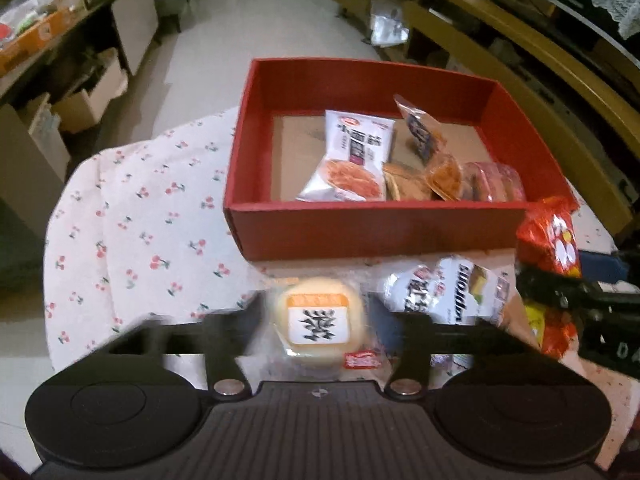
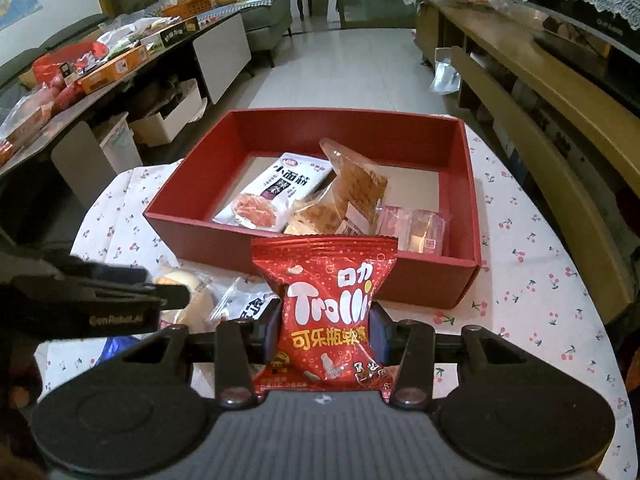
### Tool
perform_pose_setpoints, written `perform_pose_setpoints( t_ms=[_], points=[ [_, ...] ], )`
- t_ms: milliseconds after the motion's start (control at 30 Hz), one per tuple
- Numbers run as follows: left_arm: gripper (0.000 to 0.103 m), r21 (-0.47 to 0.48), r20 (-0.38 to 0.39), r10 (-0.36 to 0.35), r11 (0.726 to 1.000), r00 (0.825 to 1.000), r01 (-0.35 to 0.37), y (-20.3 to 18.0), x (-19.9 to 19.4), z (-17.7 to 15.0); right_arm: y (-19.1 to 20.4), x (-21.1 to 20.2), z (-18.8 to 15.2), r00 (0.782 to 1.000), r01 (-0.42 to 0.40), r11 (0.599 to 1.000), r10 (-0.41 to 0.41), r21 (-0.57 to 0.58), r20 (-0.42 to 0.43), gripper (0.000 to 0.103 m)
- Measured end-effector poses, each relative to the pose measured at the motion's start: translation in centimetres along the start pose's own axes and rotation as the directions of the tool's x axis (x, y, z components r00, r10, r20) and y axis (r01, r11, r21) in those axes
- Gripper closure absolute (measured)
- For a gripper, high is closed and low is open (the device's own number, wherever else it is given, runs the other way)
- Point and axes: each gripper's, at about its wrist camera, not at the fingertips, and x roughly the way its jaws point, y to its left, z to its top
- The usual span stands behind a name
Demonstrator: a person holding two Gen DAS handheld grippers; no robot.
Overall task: Organize snacks
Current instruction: 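Lift the Trolli bag with right tool while left tool grasps the wrapped round bun, then carry the Trolli bag and round bun into the red box, open both tools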
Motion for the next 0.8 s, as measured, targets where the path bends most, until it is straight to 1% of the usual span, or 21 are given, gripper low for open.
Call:
perform_pose_setpoints(
  t_ms=[67,133,167,233,267,300,400,500,567,800],
  points=[
    [0.013,0.002,-0.006,0.008,1.0,1.0,-0.008,-0.1,0.4,-0.1,0.0,0.2,-0.1,1.0,-0.002,1.0,0.002,-0.003,-0.009,0.048],
    [0.013,0.017,-0.056,0.009,1.0,0.998,-0.008,-0.3,1.8,-0.3,-0.1,0.4,-0.1,1.0,-0.006,1.0,0.006,-0.003,-0.015,0.048],
    [0.012,0.007,-0.085,0.014,1.0,0.996,-0.014,-0.3,2.6,-0.6,-0.1,0.4,-0.1,1.0,-0.009,1.0,0.009,-0.002,-0.018,0.048],
    [0.015,-0.046,-0.134,0.008,0.999,0.991,-0.014,0.3,4.3,-1.0,0.0,0.6,-0.2,1.0,-0.015,1.0,0.015,-0.006,-0.025,0.048],
    [0.019,-0.038,-0.112,0.037,0.998,0.993,-0.042,0.2,4.2,-1.0,0.0,0.6,-0.3,1.0,-0.015,1.0,0.014,-0.011,-0.027,0.048],
    [0.023,-0.03,-0.111,0.052,0.998,0.992,-0.056,0.0,4.0,-1.0,0.1,0.6,-0.3,1.0,-0.014,1.0,0.014,-0.016,-0.027,0.048],
    [0.028,-0.041,-0.098,0.04,0.998,0.994,-0.044,0.0,3.1,-1.0,0.2,0.4,-0.2,1.0,-0.017,1.0,0.016,-0.024,-0.02,0.048],
    [0.029,-0.037,-0.084,0.048,0.998,0.995,-0.051,0.2,2.1,-1.2,0.2,0.0,-0.1,1.0,-0.004,0.999,0.004,-0.036,0.001,0.048],
    [0.03,-0.041,-0.068,0.041,0.998,0.997,-0.044,0.3,1.3,-1.2,0.3,-0.1,0.1,1.0,0.005,0.999,-0.004,-0.04,0.01,0.048],
    [0.029,-0.071,0.04,0.005,0.997,0.999,-0.002,0.5,-2.2,-0.2,1.0,-0.5,1.2,0.998,0.02,0.999,-0.017,-0.049,0.056,0.048]
  ],
)
